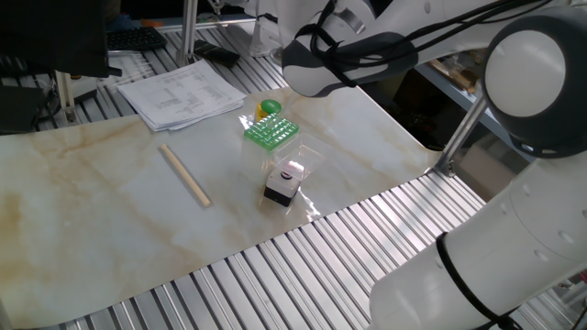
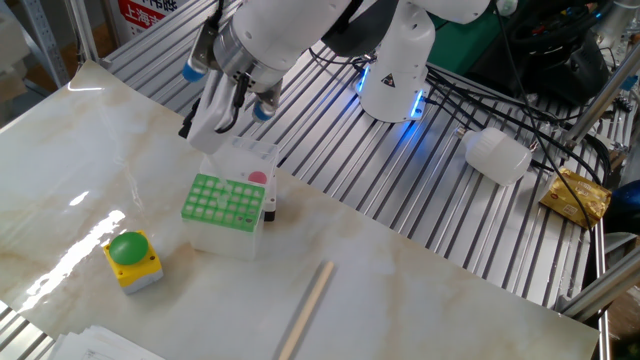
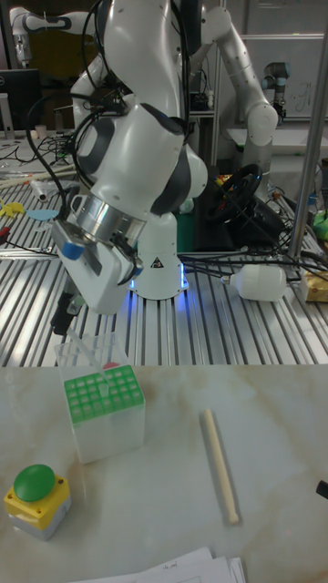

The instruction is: Insert a large pipette tip into the holder for large pipette tips

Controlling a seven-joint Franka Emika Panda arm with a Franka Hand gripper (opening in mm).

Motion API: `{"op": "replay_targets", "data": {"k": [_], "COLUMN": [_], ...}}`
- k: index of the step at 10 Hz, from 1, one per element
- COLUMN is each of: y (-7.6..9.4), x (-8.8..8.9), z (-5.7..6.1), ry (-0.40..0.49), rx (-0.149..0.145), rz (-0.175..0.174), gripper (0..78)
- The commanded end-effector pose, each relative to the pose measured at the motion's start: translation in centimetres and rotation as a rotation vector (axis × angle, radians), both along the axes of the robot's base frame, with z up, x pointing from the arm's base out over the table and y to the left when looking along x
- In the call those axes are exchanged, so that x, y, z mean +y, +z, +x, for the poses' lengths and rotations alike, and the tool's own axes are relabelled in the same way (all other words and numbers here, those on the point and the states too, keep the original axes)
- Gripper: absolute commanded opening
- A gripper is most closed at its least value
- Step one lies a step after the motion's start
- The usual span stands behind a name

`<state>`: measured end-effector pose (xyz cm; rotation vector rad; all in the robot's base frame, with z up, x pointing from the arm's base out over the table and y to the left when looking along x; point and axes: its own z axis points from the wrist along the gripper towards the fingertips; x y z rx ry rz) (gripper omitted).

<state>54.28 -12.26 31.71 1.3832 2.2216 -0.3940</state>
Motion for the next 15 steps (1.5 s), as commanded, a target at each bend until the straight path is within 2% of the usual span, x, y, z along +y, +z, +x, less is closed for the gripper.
{"op": "replay_targets", "data": {"k": [1, 5, 8, 11, 15], "y": [-0.3, -0.7, -1.0, -1.6, -0.6], "x": [0.2, 0.3, 0.4, 0.5, 0.2], "z": [0.0, 0.0, -0.6, -0.7, -0.9], "ry": [-0.002, -0.005, -0.002, -0.008, 0.022], "rx": [-0.005, -0.01, -0.018, -0.033, -0.005], "rz": [0.002, 0.002, -0.001, -0.016, -0.012], "gripper": [1.2, 1.2, 1.2, 1.2, 1.2]}}
